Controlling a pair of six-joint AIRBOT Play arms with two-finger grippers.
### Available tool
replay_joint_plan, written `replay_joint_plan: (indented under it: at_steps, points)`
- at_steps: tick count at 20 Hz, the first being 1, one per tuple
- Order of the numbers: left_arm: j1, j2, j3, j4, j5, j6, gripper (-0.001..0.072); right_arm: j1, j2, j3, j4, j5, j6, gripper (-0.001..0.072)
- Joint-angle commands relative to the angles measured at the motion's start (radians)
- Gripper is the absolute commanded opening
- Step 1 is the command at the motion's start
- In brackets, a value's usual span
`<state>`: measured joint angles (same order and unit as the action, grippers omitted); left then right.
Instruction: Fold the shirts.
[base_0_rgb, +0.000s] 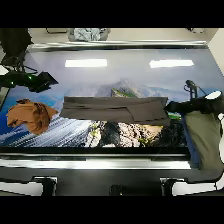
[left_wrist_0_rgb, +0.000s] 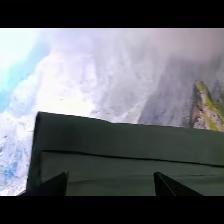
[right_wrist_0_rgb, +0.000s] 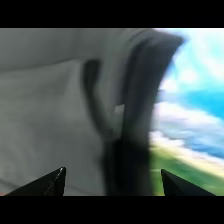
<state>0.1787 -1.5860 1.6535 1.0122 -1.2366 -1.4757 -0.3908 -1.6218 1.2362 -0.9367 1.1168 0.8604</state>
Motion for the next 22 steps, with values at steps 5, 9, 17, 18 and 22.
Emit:
replay_joint_plan:
  at_steps: [5, 9, 17, 18, 22]
  points:
    - [-0.142, 0.083, 0.003, 0.0, 0.002, 0.035, 0.0598, 0.029, -0.103, 0.004, 0.075, 0.007, 0.109, 0.0701]
    - [-0.27, 0.082, -0.002, 0.0, 0.023, 0.1, 0.0598, 0.102, -0.103, 0.004, 0.054, 0.003, 0.174, 0.0444]
    - [-0.51, -0.027, -0.093, -0.009, 0.161, 0.066, 0.0035, 0.114, 0.133, 0.004, 0.099, 0.039, 0.183, 0.0052]
    - [-0.544, -0.063, -0.095, -0.032, 0.172, 0.037, 0.003, 0.114, 0.188, 0.004, 0.1, 0.052, 0.187, 0.0052]
    - [-0.671, -0.216, -0.095, -0.251, 0.28, 0.027, 0.003, 0.115, 0.384, 0.004, 0.098, 0.139, 0.225, 0.0052]
